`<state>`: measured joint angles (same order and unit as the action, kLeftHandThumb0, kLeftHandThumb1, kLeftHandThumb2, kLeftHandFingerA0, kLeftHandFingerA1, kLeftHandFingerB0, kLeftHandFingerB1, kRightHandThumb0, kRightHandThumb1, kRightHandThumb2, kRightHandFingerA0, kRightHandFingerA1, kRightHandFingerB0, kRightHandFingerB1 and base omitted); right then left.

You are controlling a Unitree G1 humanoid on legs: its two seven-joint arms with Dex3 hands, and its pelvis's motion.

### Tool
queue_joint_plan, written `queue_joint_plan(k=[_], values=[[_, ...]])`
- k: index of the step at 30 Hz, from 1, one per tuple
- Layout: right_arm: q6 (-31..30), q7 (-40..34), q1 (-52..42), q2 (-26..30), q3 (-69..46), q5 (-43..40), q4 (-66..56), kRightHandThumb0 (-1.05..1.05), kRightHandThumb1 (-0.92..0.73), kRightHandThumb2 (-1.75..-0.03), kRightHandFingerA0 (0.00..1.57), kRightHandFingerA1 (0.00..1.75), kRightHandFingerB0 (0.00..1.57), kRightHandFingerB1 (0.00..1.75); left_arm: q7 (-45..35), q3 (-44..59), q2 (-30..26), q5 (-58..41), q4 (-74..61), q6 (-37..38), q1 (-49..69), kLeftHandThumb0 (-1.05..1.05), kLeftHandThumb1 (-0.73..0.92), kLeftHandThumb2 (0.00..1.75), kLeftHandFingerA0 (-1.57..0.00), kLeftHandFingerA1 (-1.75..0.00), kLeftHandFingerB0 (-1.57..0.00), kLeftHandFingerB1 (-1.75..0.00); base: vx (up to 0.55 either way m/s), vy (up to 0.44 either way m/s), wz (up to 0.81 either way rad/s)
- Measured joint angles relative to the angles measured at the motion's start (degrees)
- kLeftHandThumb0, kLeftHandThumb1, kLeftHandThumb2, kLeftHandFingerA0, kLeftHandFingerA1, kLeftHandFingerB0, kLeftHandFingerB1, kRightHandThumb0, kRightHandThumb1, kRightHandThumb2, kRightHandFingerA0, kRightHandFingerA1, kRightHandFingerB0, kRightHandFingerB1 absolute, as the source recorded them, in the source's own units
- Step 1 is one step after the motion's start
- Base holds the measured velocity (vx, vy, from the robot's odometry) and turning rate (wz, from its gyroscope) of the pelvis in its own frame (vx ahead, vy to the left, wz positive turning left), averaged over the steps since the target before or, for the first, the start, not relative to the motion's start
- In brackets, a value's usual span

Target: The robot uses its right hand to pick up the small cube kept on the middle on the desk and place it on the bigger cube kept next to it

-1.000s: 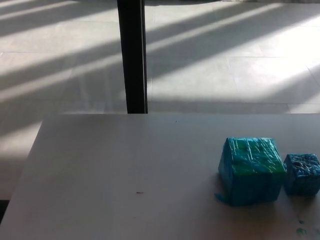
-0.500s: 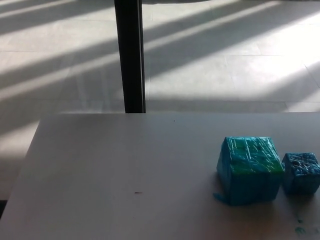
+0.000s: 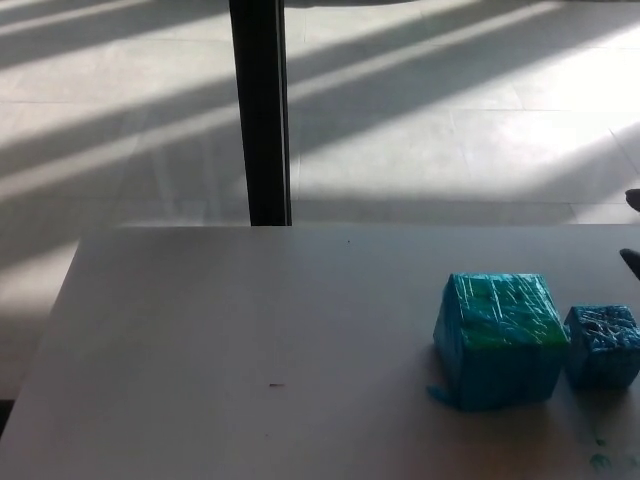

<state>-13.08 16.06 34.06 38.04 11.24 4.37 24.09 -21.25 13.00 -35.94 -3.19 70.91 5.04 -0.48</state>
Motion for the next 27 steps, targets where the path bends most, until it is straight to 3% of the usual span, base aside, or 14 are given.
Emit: queue_joint_plan(k=[1,8,9,10,14,16,17,18,19,22,23,24,25,27], values=[[0.20,-0.01,0.49,-0.02,0.75,0.76,1.00,-1.00,-0.58,-0.94,0.00,0.04,0.09,0.07,0.00,0.01,0.00,-0.01,0.00,0.00,0.01,-0.69,0.66,0.60,-0.52,-0.66,-0.62,-0.56,0.00,0.000,0.00],[2.07,-0.63,2.96,-2.41,4.30,5.21,9.14,-0.98,-0.58,-0.90,0.00,0.01,0.03,0.10,-0.01,0.05,-0.08,0.01,0.02,-0.01,-0.05,-0.71,0.69,0.61,-0.51,-0.61,-0.62,-0.52,0.00,0.000,0.00],[2.62,-0.71,3.24,-2.73,5.10,6.14,10.53,-0.94,-0.55,-0.88,0.00,0.03,0.06,0.14,0.02,-0.14,-0.09,0.07,0.05,0.01,-0.05,-0.67,0.57,1.02,-0.46,-0.65,-0.54,-0.61,0.00,0.000,0.00],[3.12,-0.77,3.69,-2.83,6.13,6.97,11.72,-0.93,-0.55,-0.88,0.00,0.03,0.09,0.16,0.03,-0.36,-0.09,0.12,0.08,0.06,-0.05,-0.70,0.69,0.61,-0.50,-0.61,-0.57,-0.49,0.00,0.000,0.00],[5.25,-0.92,5.36,-3.19,9.86,10.14,15.46,-0.90,-0.52,-0.88,0.00,0.05,0.08,0.18,0.02,-0.51,-0.09,0.09,0.22,0.24,-0.06,-0.69,0.68,0.61,-0.54,-0.65,-0.60,-0.52,0.00,0.000,0.00],[6.37,-1.08,6.21,-3.71,10.84,11.50,17.30,-0.87,-0.49,-0.83,0.00,0.00,0.10,0.20,0.08,-0.68,-0.13,0.15,0.40,0.30,-0.09,-0.70,0.70,0.61,-0.46,-0.63,-0.57,-0.51,0.00,0.000,0.00],[6.85,-1.17,6.62,-4.10,11.02,11.95,18.15,-0.90,-0.52,-0.88,0.00,0.05,0.06,0.18,0.15,-0.91,-0.16,0.27,0.49,0.31,-0.15,-0.70,0.51,0.86,-0.51,-0.68,-0.57,-0.60,0.00,0.000,0.00],[7.44,-1.23,7.17,-4.63,11.26,12.52,19.20,-0.94,-0.55,-0.88,0.00,0.00,0.07,0.15,0.17,-0.90,-0.17,0.28,0.62,0.34,-0.26,-0.72,0.51,0.87,-0.51,-0.68,-0.56,-0.60,0.00,0.000,0.00],[7.83,-1.26,7.47,-4.89,11.40,12.91,19.86,-0.81,-0.46,-0.79,0.00,0.00,0.04,0.21,0.18,-0.88,-0.16,0.28,0.66,0.36,-0.32,-0.69,0.69,0.61,-0.54,-0.66,-0.63,-0.55,0.00,0.000,0.00],[9.32,-1.44,8.66,-6.12,11.71,14.15,22.58,-0.93,-0.55,-0.88,0.00,0.00,0.12,0.16,0.17,-0.92,-0.17,0.30,0.67,0.51,-0.33,-0.70,0.69,0.61,-0.55,-0.66,-0.63,-0.56,0.00,0.000,0.00],[9.78,-1.50,8.93,-6.45,11.77,14.50,23.23,-0.94,-0.55,-0.88,0.00,0.00,0.03,0.14,0.16,-0.95,-0.17,0.32,0.67,0.61,-0.36,-0.69,0.57,1.02,-0.46,-0.68,-0.53,-0.63,0.00,0.000,0.00],[10.22,-1.56,9.09,-6.66,11.78,14.81,23.79,-0.89,-0.52,-0.87,0.00,0.02,0.10,0.17,0.14,-1.08,-0.20,0.36,0.65,0.69,-0.38,-0.67,0.67,0.61,-0.52,-0.65,-0.62,-0.54,0.00,0.000,0.00],[10.64,-1.62,9.21,-6.82,11.78,15.15,24.37,-0.81,-0.44,-0.78,0.00,0.00,0.05,0.22,0.13,-0.91,-0.20,0.31,0.67,0.69,-0.46,-0.68,0.65,0.60,-0.51,-0.66,-0.61,-0.55,0.00,0.000,0.00],[11.40,-1.74,9.29,-7.11,11.81,15.71,25.39,-0.93,-0.54,-0.88,0.00,0.00,0.03,0.14,0.12,-0.62,-0.22,0.21,0.69,0.68,-0.65,-0.70,0.68,0.60,-0.45,-0.71,-0.60,-0.62,0.00,0.000,0.00]])
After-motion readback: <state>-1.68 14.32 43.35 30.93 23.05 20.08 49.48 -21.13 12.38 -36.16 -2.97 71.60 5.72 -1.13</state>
